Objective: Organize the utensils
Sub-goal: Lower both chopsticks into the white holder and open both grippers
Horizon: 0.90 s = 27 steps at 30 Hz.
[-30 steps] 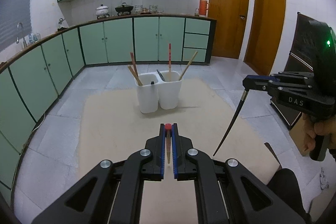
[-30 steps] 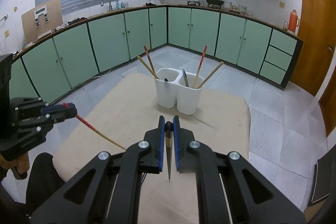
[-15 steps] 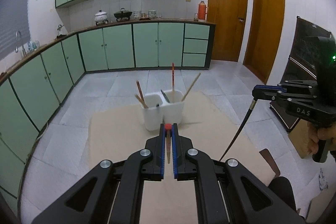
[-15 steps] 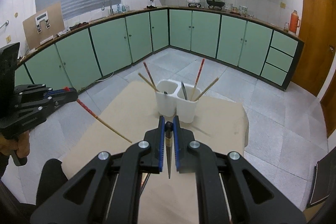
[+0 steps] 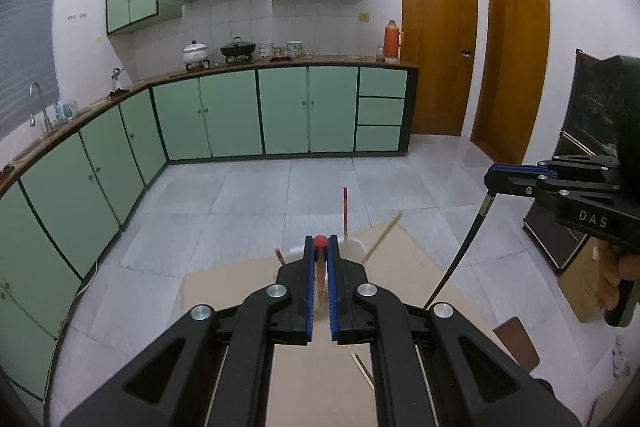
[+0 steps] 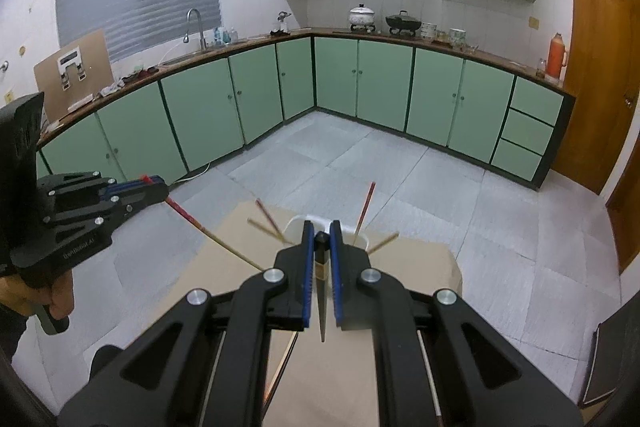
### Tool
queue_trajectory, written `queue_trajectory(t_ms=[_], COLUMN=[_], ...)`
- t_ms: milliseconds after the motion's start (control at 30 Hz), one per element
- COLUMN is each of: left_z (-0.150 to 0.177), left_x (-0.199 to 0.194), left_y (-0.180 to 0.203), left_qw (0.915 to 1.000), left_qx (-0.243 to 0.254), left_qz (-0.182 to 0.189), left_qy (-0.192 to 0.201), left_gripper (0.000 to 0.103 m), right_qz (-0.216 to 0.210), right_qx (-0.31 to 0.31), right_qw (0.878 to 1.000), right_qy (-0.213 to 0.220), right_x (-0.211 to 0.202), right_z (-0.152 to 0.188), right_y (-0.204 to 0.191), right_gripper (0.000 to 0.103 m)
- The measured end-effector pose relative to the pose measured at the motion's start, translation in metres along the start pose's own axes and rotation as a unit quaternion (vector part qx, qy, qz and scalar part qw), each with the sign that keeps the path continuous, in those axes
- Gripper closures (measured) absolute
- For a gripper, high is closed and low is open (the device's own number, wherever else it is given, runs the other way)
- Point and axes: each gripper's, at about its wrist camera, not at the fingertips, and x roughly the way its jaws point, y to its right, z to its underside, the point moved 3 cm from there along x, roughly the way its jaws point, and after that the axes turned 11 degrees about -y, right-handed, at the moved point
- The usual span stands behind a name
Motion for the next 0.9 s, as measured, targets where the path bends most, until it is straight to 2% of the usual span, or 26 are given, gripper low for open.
queue_trajectory(t_ms=[233, 433, 667, 900], left_z=[-0.034, -0.052, -0.046, -0.034], left_x=[0.024, 0.063, 0.127, 0.167], left_y=[-0.011, -0.017, -0.035, -0.055], left_qw=[0.9998, 0.9998, 0.9987, 0.9969], left_qx=[-0.009, -0.014, -0.036, -0.052], left_qz=[-0.007, -0.012, -0.012, -0.007], left_qy=[0.014, 0.005, -0.032, -0.058], left_gripper=[0.097, 0.097, 0.097, 0.097], right_qz=[0.010, 0.022, 0.027, 0.031], right_qx=[0.004, 0.016, 0.053, 0.074], right_qw=[1.000, 0.999, 0.998, 0.997], right_qy=[0.019, 0.031, 0.029, 0.005], right_x=[0.012, 0.047, 0.103, 0.157], right_z=[-0.037, -0.065, -0.078, -0.064], right_y=[0.006, 0.018, 0.045, 0.063], right_gripper=[0.096, 0.096, 0.096, 0.096])
